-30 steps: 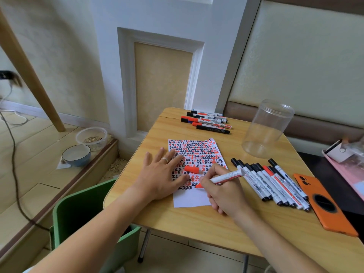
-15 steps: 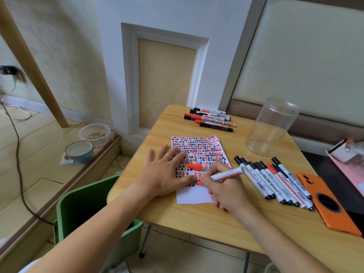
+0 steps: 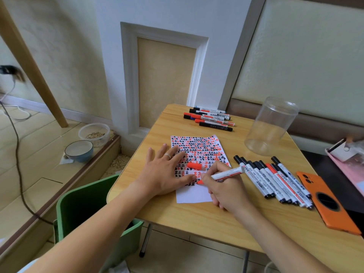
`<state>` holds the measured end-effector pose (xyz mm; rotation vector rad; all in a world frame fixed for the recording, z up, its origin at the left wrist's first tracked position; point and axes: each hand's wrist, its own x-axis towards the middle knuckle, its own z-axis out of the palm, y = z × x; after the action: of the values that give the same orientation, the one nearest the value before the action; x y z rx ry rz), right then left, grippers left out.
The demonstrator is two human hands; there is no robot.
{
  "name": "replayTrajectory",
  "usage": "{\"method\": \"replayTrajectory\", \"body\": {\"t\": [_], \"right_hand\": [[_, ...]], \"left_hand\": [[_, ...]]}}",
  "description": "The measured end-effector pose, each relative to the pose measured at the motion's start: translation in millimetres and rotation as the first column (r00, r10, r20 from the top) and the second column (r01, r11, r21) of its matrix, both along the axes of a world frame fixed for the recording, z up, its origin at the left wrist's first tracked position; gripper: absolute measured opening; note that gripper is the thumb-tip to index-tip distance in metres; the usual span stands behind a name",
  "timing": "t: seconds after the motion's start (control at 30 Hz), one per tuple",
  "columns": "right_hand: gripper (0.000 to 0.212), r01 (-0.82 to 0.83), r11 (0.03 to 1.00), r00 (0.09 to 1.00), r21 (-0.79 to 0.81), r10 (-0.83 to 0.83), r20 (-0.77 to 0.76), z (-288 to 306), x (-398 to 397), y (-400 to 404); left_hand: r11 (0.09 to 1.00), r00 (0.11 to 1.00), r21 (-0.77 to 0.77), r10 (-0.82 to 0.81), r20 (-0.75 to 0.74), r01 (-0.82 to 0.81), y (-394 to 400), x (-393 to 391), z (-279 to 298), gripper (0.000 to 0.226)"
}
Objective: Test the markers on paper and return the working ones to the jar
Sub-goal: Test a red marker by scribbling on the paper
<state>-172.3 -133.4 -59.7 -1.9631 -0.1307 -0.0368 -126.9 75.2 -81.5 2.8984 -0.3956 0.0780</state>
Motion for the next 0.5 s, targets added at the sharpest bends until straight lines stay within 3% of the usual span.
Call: {"method": "replayTrajectory", "body": {"t": [0.5], "right_hand": [[0.023,0.014,1.000,1.000,0.005,-0.014,-0.004,-0.3,0.3,-1.6]], "left_hand": [[1.000,1.000,0.007,-0.007,0.010,0.007,1.0,1.1,-1.3,0.106]]}}
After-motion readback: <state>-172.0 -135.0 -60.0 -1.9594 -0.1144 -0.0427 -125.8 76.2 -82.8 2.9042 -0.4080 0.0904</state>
